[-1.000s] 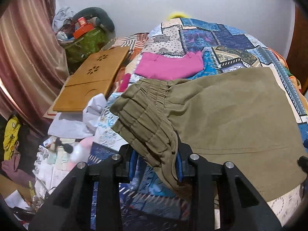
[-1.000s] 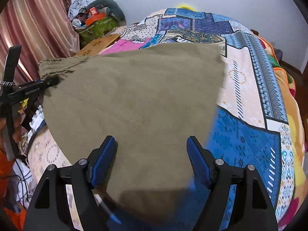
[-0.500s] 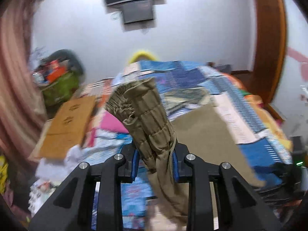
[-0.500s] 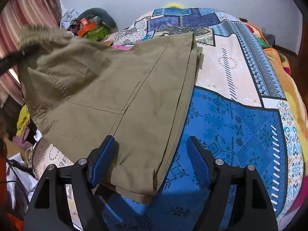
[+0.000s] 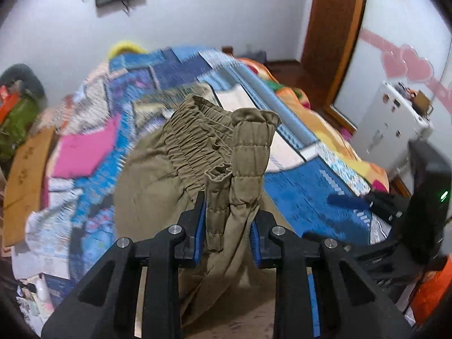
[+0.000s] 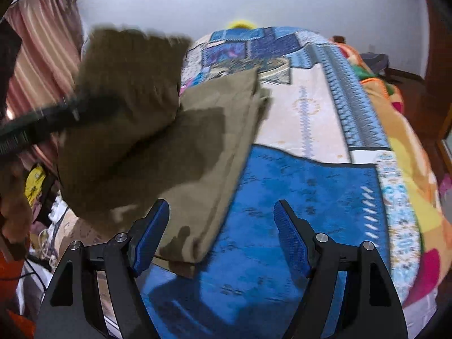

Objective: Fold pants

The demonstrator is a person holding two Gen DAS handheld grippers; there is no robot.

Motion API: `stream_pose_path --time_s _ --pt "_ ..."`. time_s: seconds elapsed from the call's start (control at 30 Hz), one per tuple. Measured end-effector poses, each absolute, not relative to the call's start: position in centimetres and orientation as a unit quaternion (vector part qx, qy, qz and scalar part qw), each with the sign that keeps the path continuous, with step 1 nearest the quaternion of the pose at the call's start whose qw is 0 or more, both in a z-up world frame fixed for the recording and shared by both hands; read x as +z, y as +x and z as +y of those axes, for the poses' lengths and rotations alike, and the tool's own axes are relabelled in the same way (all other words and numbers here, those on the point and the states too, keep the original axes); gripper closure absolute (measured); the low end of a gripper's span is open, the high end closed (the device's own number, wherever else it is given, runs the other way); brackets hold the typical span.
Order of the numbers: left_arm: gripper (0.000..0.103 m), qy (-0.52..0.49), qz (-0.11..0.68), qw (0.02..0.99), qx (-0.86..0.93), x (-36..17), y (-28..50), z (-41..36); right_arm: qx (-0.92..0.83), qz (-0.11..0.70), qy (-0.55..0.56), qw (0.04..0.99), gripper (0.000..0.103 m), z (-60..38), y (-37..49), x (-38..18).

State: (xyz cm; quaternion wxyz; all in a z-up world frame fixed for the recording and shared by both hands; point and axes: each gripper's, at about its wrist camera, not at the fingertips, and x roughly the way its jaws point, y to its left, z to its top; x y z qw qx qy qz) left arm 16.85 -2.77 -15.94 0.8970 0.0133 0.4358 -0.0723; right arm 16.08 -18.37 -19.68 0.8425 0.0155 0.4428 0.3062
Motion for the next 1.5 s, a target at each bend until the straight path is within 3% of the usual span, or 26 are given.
stream_pose_path --time_s 0.23,0.37,0.4,0.63,0.93,1.07,1.37,1.43,1.5 --pt "0.073 0.034 0.467 0.879 -0.09 -18.1 17.3 -4.6 0.272 0.439 0.039 0.856 0.03 -21.2 16.3 -19.2" --pt "0.039 0.028 0.465 0.876 -0.125 -17.5 16.4 -4.6 0.262 0.429 0.048 0.863 0.03 -22.0 16.2 -18.4" --pt "0.036 0.021 0.456 0.88 -0.13 -17.0 15.9 -4.3 0.26 0.425 0.049 0.866 0.029 -22.2 16.2 -18.1" --pt "0.03 0.025 0.43 0.9 -0.07 -14.6 15.8 -0.7 0.259 0.401 0.048 0.877 0.029 -21.3 17.3 -16.5" --pt "0.027 0.005 0.44 0.897 0.036 -14.9 21.7 8.4 0.308 0.411 0.032 0.857 0.029 -16.1 17.5 -17.8" --pt "0.027 0.011 0.465 0.885 0.037 -16.7 25.5 10.4 0.299 0.433 -0.014 0.851 0.029 -14.5 17.5 -20.5" --pt "0.024 0.053 0.536 0.843 0.007 -24.3 33.2 9.3 0.312 0.451 0.036 0.835 0.028 -16.0 17.9 -21.7" --pt "0.02 0.076 0.546 0.834 0.014 -25.7 34.0 9.1 0.314 0.451 0.032 0.835 0.028 -15.9 17.9 -21.6" --pt "0.009 0.09 0.546 0.833 0.017 -26.7 34.0 9.1 0.316 0.452 0.028 0.834 0.025 -15.7 18.1 -21.5"
